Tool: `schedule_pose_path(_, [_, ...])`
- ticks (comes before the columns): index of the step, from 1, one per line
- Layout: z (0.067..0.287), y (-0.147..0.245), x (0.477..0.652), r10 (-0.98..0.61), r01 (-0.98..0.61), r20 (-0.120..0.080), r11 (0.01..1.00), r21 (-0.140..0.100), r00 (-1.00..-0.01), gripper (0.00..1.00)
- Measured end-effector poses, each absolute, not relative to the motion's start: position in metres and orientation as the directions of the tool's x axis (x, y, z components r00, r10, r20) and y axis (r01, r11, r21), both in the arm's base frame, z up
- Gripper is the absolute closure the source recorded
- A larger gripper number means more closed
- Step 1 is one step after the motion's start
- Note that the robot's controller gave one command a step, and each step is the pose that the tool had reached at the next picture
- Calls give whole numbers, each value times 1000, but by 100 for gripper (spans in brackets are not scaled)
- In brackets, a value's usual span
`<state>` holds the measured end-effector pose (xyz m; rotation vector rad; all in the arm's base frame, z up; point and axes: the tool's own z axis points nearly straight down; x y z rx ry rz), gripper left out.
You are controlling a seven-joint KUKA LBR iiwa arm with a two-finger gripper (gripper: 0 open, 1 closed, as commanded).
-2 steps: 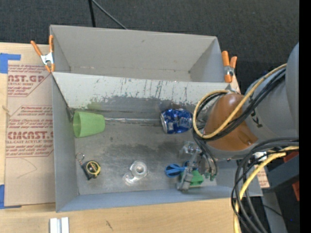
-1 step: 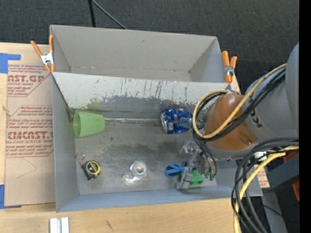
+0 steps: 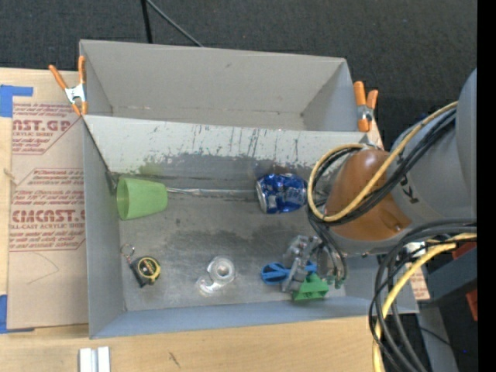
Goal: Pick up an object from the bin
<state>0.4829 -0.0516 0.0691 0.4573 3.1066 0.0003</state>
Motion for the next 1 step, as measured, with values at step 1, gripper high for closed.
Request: schedule_pose_path(1, [128, -51, 484, 287, 287, -5, 958, 2, -958, 100])
